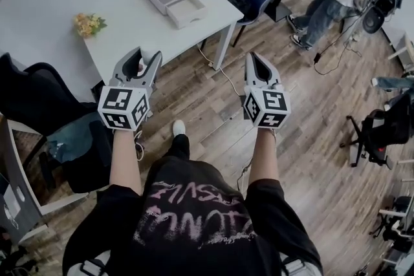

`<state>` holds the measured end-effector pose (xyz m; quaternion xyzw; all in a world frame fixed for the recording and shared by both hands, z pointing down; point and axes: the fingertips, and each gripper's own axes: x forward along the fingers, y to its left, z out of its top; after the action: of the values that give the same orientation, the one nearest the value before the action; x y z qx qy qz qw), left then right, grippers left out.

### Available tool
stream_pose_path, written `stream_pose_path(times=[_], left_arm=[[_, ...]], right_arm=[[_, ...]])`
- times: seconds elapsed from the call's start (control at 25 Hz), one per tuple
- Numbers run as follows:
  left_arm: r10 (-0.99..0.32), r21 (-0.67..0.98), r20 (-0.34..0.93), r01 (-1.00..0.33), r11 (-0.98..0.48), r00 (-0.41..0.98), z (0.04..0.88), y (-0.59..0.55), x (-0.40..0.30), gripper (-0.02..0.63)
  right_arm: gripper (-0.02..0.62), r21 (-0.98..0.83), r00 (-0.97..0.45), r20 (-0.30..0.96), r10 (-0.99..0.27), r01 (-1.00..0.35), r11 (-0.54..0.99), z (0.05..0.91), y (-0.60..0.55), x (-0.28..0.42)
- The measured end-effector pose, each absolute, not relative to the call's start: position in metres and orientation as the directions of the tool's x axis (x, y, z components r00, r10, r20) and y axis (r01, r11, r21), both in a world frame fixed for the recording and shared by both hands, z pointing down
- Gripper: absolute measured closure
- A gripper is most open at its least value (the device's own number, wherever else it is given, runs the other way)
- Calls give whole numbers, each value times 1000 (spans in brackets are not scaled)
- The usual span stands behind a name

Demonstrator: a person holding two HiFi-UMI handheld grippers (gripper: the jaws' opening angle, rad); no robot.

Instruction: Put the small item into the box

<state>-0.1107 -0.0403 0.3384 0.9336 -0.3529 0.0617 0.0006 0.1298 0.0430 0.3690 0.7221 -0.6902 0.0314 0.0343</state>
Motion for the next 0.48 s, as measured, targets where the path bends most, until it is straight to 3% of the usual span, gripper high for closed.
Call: stream_pose_path(times=[0.48], left_arm=[[-658,-27,121,-660,-751,744,342,-145,-91,431]], right_arm=[[584,-17,48,94,-994,-999,-49,370,-63,149]])
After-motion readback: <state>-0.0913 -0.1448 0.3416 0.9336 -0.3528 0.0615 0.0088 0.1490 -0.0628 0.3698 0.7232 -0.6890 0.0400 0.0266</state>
